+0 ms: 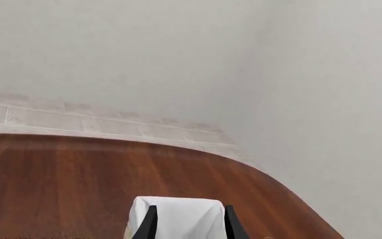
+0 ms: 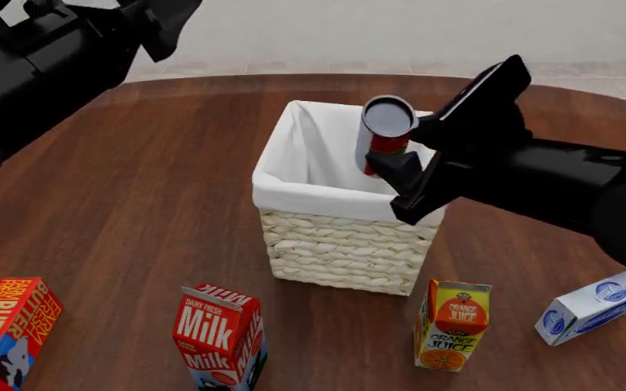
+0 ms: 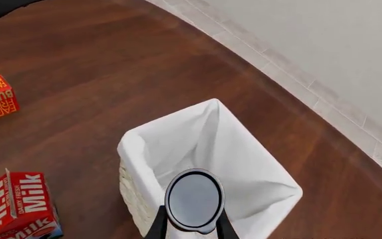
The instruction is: Pick up the alphabet soup and the tomato sauce, and put them in the basket.
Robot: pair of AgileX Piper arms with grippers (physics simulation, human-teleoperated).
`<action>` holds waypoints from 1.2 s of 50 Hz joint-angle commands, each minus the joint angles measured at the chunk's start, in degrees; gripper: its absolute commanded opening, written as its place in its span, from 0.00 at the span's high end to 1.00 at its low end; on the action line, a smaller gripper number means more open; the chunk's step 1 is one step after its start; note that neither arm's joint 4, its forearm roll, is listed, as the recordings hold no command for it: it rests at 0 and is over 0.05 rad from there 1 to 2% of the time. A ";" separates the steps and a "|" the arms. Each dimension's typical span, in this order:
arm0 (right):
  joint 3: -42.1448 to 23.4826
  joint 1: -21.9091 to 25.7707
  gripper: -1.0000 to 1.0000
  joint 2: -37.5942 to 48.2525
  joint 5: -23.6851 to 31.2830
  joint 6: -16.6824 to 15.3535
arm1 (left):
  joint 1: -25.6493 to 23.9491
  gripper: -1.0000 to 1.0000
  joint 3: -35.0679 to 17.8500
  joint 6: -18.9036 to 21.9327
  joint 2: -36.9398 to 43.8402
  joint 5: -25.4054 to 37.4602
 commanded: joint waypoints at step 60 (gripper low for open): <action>-2.83 -5.54 1.00 12.97 -5.92 3.50 | 1.03 0.00 0.48 -0.41 0.80 -0.59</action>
